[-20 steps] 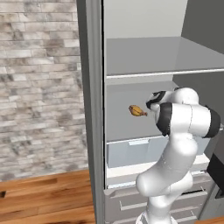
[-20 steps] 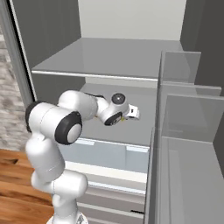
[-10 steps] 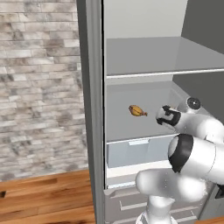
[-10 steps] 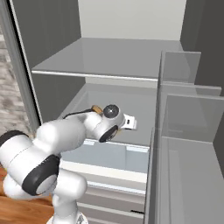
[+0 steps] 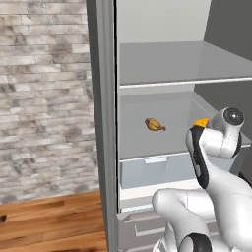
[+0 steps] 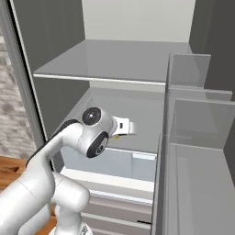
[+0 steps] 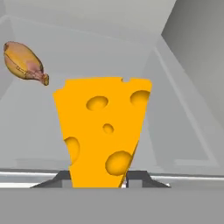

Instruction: Take the cheese, chicken drumstick, and avocado from the fridge and place them on the plate on the dining counter to create an appetizer plate.

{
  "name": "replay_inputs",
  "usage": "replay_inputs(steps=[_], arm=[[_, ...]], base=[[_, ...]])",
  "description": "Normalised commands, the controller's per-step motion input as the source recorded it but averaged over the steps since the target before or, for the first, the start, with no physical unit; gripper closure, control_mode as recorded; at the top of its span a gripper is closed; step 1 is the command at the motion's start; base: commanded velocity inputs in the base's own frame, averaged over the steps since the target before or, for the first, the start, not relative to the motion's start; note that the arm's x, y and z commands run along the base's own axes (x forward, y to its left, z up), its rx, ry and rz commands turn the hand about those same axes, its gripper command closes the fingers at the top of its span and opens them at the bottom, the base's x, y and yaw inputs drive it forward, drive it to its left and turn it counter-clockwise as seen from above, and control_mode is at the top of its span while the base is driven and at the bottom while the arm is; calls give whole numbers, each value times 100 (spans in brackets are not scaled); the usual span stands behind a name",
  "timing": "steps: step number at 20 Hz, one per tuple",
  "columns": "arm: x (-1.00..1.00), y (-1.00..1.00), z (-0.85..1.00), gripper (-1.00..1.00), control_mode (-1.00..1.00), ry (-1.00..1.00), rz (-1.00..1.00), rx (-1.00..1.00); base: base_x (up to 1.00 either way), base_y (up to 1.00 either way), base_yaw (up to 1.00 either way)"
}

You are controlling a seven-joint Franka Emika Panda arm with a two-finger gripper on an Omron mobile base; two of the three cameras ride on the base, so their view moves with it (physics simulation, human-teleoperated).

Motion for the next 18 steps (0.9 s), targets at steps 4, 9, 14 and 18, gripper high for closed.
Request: replay_inputs(steps=[4,9,14,18], arm=[[-94,18,77,100,-100,0,3,-7],[-100,47,73,100,-100,-5,0,-1],[-95,71,57,100,-100,0,0,0],[-78,33,35,100,-100,0,0,3]], base=[[0,0,0],[0,0,0],[0,0,0],[0,0,0]])
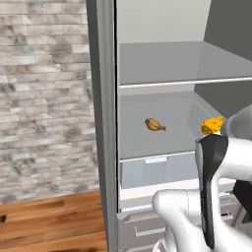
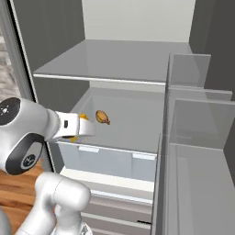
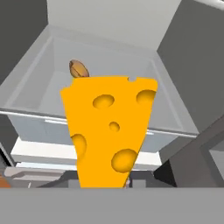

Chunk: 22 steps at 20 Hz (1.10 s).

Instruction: Take the cheese, chicken drumstick, and avocado from the fridge and place them on the plate on the dining counter to create an appetizer plate.

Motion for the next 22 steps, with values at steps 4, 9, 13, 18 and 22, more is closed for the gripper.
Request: replay_inputs(steps=[4,9,13,18,22], arm=[[-61,0,0,100,-100,0,4,0],[-17,-6,-11,100,-100,0,9,0],[-2,0,-3,100,100,0,1,0],[0,0,0,100,100,0,0,0],[0,0,0,100,100,0,0,0]], base=[[0,0,0],[0,0,0],[-1,4,0],[-10,36,0],[-66,52,-1]])
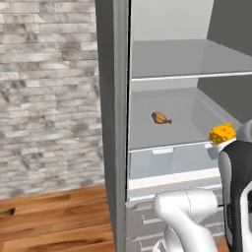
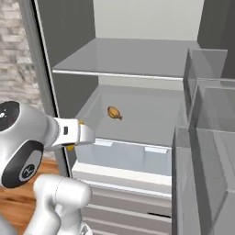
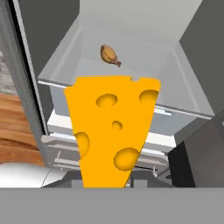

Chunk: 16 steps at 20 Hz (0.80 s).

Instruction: Take the cheese, chicken drumstick, and avocado from the fridge and place them on the plate on the dining counter to create an appetizer plate.

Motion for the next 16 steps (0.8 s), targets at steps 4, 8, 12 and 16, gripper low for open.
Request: replay_inputs(steps=[4,8,12,16], arm=[[0,0,0,100,100,0,0,0],[0,0,0,100,100,0,0,0],[0,0,0,100,100,0,0,0],[0,0,0,100,100,0,0,0]], base=[[-83,64,-7],[-92,66,-25],[-72,66,-50],[-68,49,-62]])
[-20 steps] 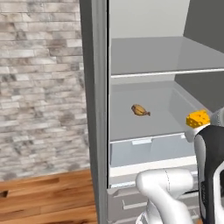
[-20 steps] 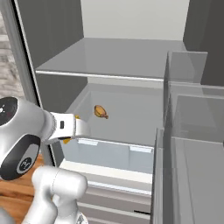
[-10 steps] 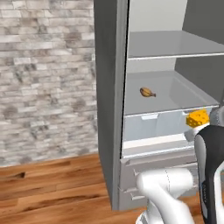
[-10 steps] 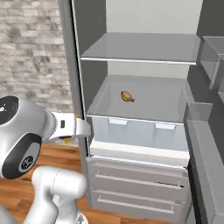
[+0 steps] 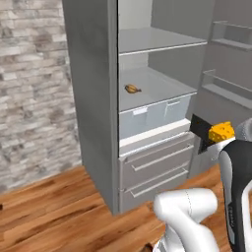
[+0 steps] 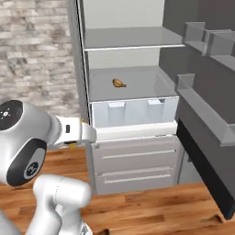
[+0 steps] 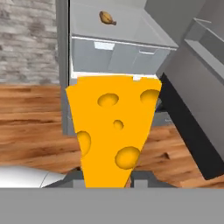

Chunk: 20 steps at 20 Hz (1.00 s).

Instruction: Take the cheese, chicken drumstick, and avocado from the fridge and place them on the plate on the dining counter to create an appetizer plate.

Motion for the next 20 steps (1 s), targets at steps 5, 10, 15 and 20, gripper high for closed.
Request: replay_inputs(steps=[5,10,15,20], arm=[[0,0,0,100,100,0,0,0],[0,0,0,100,100,0,0,0],[0,0,0,100,100,0,0,0],[0,0,0,100,100,0,0,0]], base=[[-65,47,-65],[-85,48,-62],[-97,43,-59],[-100,50,-58]])
